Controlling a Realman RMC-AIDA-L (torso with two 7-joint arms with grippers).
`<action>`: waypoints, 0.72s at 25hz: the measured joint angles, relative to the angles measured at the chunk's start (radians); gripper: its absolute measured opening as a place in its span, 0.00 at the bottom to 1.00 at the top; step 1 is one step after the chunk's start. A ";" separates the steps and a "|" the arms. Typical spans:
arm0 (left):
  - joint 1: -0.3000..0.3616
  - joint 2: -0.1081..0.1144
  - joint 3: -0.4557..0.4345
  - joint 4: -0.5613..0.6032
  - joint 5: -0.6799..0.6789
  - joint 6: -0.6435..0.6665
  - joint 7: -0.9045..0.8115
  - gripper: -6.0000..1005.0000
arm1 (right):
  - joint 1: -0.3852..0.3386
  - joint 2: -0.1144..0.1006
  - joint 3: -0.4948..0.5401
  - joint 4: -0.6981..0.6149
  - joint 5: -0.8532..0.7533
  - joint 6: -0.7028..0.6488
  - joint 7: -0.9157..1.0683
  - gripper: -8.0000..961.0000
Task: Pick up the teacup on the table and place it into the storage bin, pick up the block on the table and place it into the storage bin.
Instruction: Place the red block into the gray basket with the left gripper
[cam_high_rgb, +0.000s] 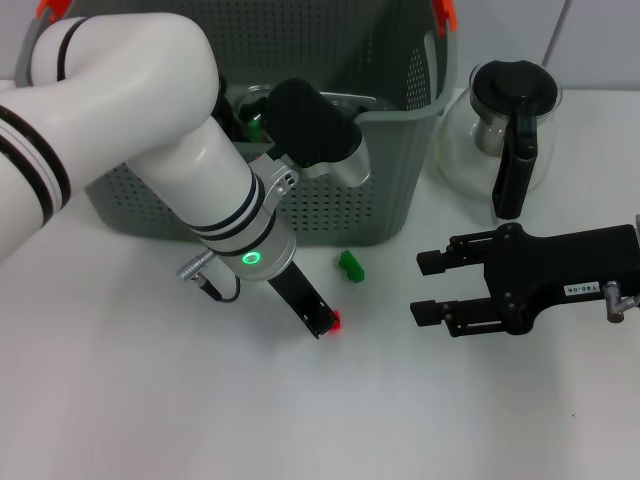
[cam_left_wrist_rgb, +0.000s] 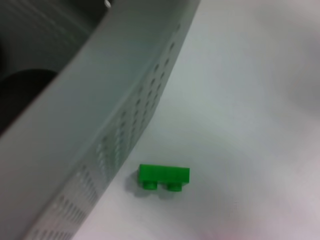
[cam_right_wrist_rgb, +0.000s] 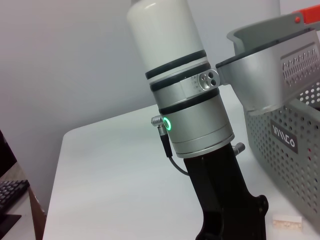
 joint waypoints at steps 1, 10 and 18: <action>0.000 0.000 0.000 -0.001 0.000 0.001 0.001 0.11 | 0.000 0.000 0.000 0.000 0.000 0.000 0.000 0.71; 0.005 0.002 -0.003 -0.032 0.000 0.043 0.010 0.13 | 0.001 0.000 0.001 0.000 0.000 0.000 0.000 0.71; 0.118 0.005 -0.244 -0.292 -0.009 0.344 0.196 0.15 | 0.003 -0.002 0.002 0.000 0.000 -0.002 0.009 0.71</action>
